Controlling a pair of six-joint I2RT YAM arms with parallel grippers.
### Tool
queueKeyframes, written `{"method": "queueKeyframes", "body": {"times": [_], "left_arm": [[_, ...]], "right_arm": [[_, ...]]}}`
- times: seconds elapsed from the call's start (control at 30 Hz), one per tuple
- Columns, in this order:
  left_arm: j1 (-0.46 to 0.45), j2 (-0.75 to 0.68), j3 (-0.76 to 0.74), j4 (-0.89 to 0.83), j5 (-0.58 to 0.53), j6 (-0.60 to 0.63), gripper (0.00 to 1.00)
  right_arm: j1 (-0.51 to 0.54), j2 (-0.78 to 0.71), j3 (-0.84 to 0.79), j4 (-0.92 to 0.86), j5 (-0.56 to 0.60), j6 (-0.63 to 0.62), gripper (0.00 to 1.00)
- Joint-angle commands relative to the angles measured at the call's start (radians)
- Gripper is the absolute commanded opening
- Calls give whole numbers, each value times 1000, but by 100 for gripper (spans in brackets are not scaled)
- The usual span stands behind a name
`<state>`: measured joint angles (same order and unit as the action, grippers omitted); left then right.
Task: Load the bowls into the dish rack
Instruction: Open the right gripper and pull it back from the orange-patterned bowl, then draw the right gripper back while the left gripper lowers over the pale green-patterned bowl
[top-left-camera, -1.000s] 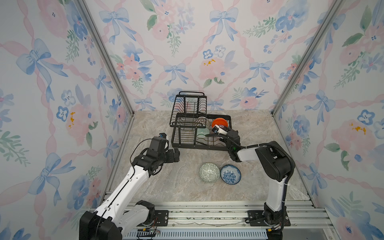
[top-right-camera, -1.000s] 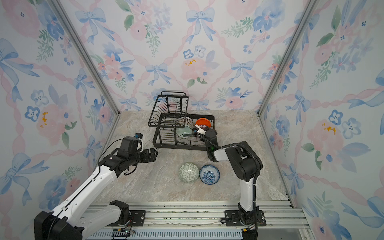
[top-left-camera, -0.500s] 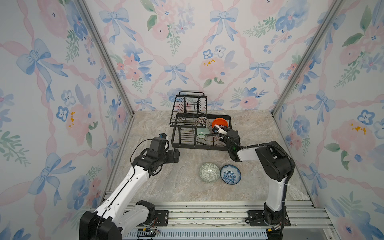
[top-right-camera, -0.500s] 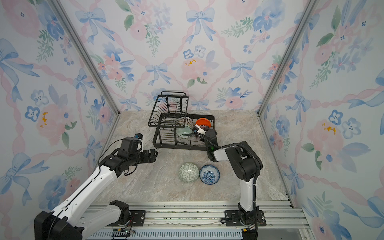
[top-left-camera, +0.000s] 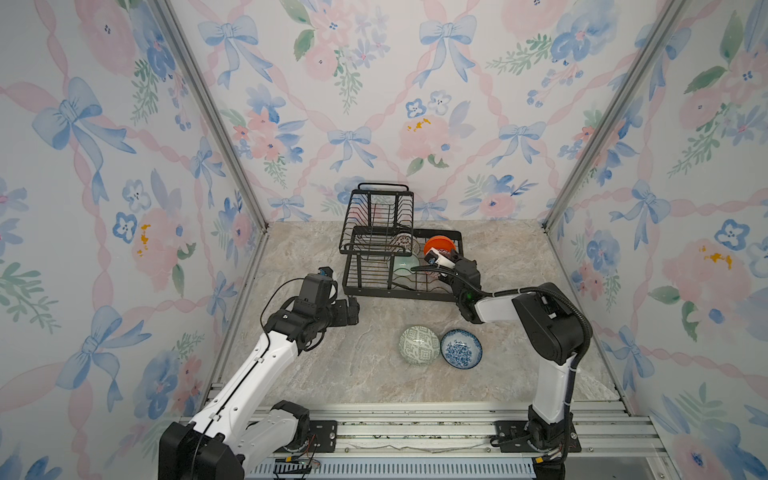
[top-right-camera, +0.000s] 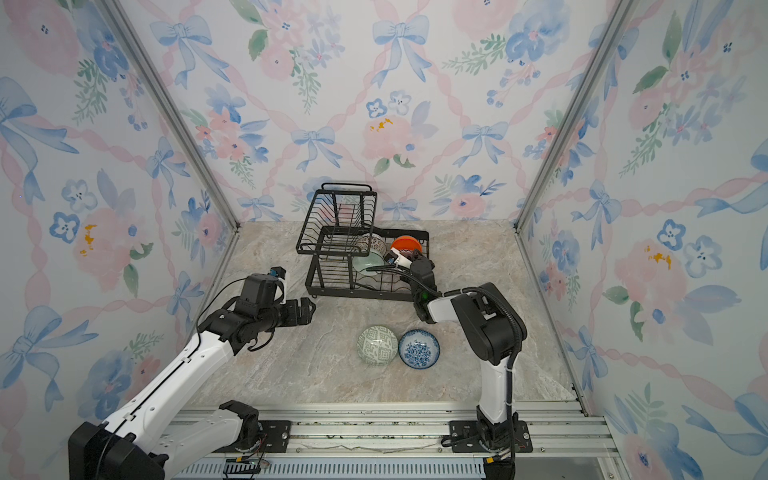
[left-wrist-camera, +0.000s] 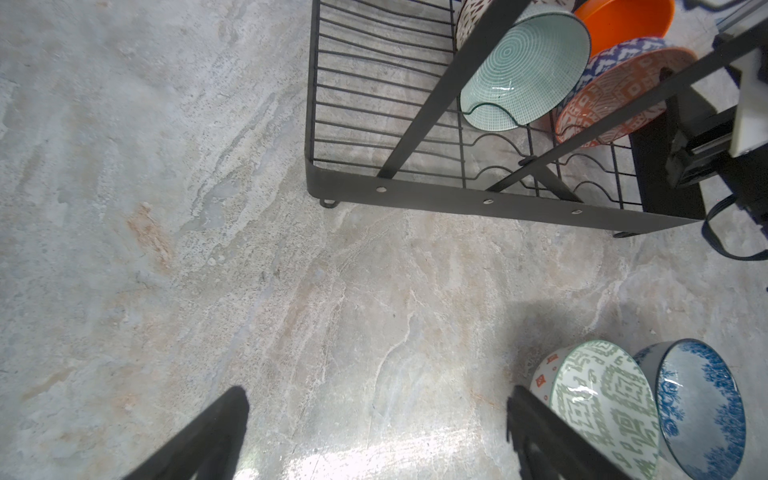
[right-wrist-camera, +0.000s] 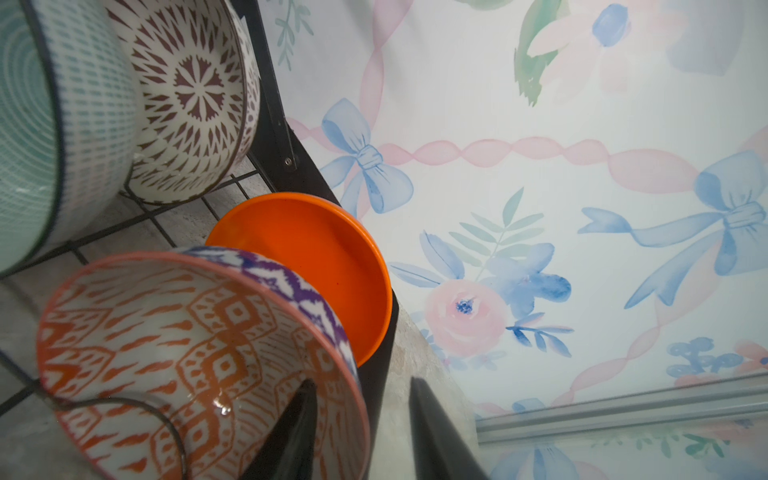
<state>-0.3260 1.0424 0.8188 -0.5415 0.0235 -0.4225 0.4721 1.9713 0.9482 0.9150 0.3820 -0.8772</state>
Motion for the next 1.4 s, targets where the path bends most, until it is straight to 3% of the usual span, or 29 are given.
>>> {"method": "queueKeyframes", "body": {"times": [0.0,0.1,0.4,0.67,0.8,1.1,1.37], "left_arm": [[10,-3,-3,-12,-11,5,98],[13,-1,-3,-9,-16,10,98],[22,-6,-8,-8,-23,25,98],[27,12,12,-8,5,46,98],[28,14,-4,-6,24,51,98],[24,18,-39,15,0,30,98],[-4,14,-36,24,65,2,98]], "right_arm": [[-3,-51,11,-44,-20,41,53],[-5,-69,3,-58,-23,61,77],[-4,-132,-10,-115,-9,116,99],[6,-212,-24,-195,40,230,97],[24,-300,-27,-322,67,293,97],[69,-586,20,-858,138,615,97],[51,-777,82,-1319,19,982,97]]}}
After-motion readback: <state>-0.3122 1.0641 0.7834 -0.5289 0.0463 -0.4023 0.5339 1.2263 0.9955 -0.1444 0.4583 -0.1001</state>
